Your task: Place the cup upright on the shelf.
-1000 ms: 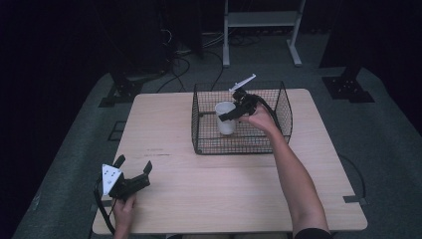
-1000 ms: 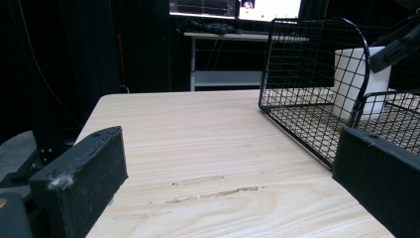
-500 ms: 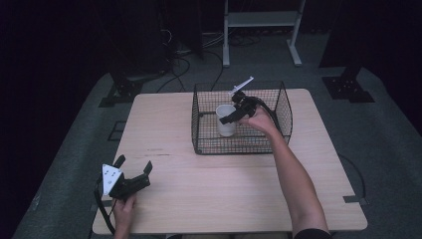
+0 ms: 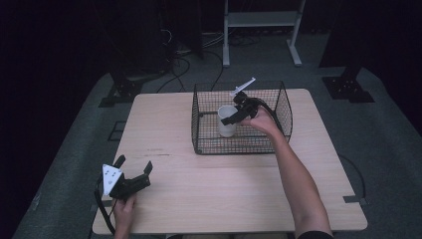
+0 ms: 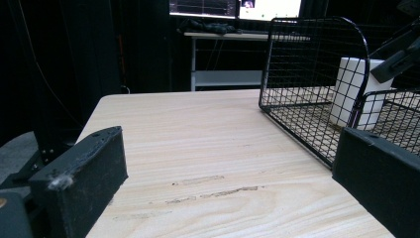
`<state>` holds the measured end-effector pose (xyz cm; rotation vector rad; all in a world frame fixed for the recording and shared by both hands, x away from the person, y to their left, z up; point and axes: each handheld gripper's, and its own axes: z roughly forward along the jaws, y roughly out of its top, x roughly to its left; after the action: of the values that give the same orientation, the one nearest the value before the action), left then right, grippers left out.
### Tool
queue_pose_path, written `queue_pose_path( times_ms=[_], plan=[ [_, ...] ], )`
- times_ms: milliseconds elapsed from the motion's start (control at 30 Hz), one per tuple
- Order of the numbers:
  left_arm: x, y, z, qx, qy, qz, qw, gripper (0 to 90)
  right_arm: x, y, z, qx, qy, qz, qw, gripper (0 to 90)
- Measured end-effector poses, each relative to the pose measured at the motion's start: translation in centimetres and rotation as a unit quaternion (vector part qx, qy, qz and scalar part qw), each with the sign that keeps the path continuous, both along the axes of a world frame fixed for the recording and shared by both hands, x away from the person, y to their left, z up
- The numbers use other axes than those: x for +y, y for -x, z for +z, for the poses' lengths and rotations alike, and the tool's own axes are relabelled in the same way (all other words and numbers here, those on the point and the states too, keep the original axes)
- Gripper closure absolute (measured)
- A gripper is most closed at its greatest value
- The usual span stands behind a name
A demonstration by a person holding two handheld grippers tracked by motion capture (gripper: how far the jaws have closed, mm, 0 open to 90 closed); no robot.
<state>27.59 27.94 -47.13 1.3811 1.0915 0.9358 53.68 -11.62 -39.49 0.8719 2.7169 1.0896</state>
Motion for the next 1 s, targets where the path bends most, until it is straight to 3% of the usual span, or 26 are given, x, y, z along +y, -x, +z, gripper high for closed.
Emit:
queue_pose_path(
  times_ms=[600,1000],
  plan=[
    [0.0,0.0,0.0,-0.002,0.004,-0.001,1.0,0.0,0.3,0.5,1.0,-0.016,-0.016,-0.003,0.9997,13.1],
    [-0.1,-0.1,0.0,0.001,0.002,0.001,1.0,0.0,-0.8,1.0,2.9,-0.036,-0.037,-0.014,0.9986,13.2]
  ],
)
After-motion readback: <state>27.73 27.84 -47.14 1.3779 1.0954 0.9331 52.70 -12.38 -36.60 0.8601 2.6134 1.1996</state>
